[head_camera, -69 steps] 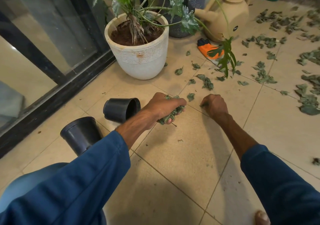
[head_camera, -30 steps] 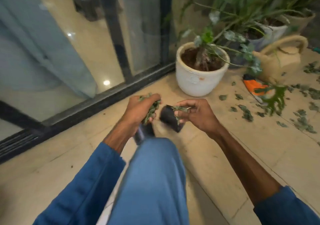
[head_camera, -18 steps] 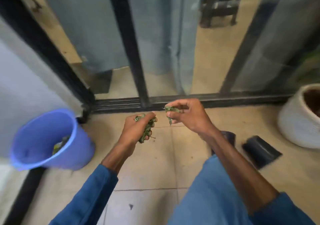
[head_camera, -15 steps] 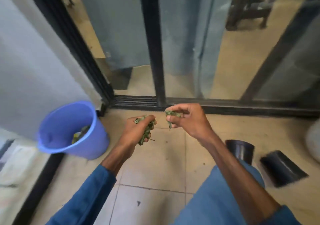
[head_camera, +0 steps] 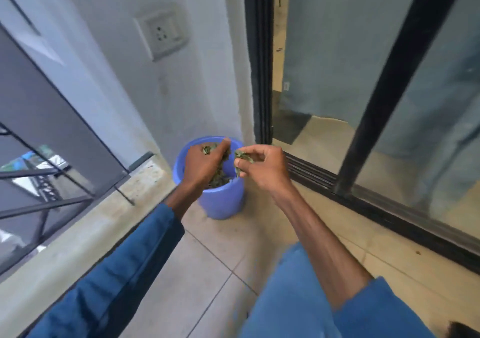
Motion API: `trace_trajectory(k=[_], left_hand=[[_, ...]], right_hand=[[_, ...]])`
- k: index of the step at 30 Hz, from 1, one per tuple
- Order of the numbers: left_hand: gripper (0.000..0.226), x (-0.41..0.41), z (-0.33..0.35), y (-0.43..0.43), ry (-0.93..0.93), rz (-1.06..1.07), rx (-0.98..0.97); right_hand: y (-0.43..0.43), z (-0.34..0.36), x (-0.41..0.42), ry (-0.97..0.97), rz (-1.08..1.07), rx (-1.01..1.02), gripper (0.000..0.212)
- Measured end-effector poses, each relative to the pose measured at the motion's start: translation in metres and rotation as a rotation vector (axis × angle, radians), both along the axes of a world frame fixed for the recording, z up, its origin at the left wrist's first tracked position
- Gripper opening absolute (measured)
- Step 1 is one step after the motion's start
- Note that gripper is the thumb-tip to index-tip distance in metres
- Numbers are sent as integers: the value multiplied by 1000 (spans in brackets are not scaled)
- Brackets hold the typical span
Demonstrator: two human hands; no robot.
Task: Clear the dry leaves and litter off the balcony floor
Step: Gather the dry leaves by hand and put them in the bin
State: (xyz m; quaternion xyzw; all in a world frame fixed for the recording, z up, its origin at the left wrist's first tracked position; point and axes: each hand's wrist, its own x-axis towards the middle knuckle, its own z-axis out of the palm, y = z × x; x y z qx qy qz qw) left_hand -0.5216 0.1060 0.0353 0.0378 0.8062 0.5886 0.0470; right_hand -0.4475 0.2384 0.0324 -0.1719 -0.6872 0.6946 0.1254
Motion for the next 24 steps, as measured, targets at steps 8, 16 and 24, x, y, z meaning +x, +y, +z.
trace_trajectory(k=[8,16,24], left_hand=[[52,-83,-31,-27,-152,46,-116],[95,-85,-43,-28,-404,-80,-121],[68,-79,-35,-7,-278,-69,-296]], right_hand=[[-49,-45,-95,-107,8,198,29],[-40,-68,-109,-351,195,307,64],[-10,-74,-98,-299,97,194,45]])
